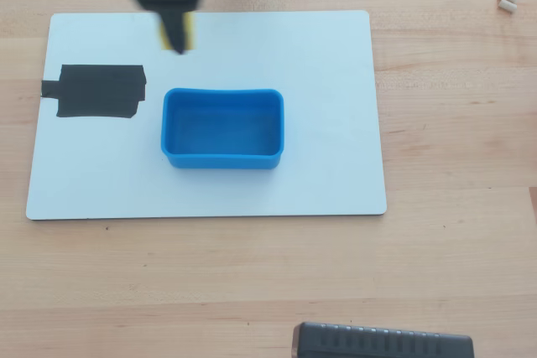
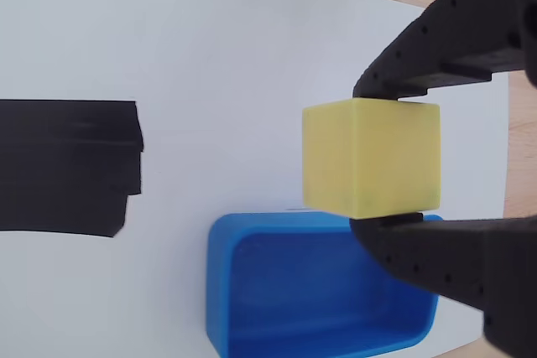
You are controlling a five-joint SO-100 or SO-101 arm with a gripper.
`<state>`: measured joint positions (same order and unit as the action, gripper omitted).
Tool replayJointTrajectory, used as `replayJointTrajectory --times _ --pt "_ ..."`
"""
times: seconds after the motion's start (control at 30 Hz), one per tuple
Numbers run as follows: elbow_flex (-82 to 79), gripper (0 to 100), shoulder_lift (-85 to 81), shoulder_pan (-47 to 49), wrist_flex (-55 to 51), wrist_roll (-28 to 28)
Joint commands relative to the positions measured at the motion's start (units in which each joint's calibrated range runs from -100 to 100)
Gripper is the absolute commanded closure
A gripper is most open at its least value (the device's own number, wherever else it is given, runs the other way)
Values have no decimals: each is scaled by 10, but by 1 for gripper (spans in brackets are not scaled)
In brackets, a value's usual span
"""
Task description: Pick up yellow cube and drop it in the blue rectangular bin
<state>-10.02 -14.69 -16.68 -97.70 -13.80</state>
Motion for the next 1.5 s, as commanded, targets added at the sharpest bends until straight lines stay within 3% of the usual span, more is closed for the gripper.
replayJointTrajectory --times 0.0,0.5,0.67,1.1,1.27,1.47 --pt "49 86 -59 73 -12 46" --pt "-153 87 -67 117 285 63" --pt "-158 86 -40 132 326 62" --pt "-165 70 -10 154 318 65" --pt "-165 74 -59 156 265 66" --pt "-243 90 -250 177 222 66"
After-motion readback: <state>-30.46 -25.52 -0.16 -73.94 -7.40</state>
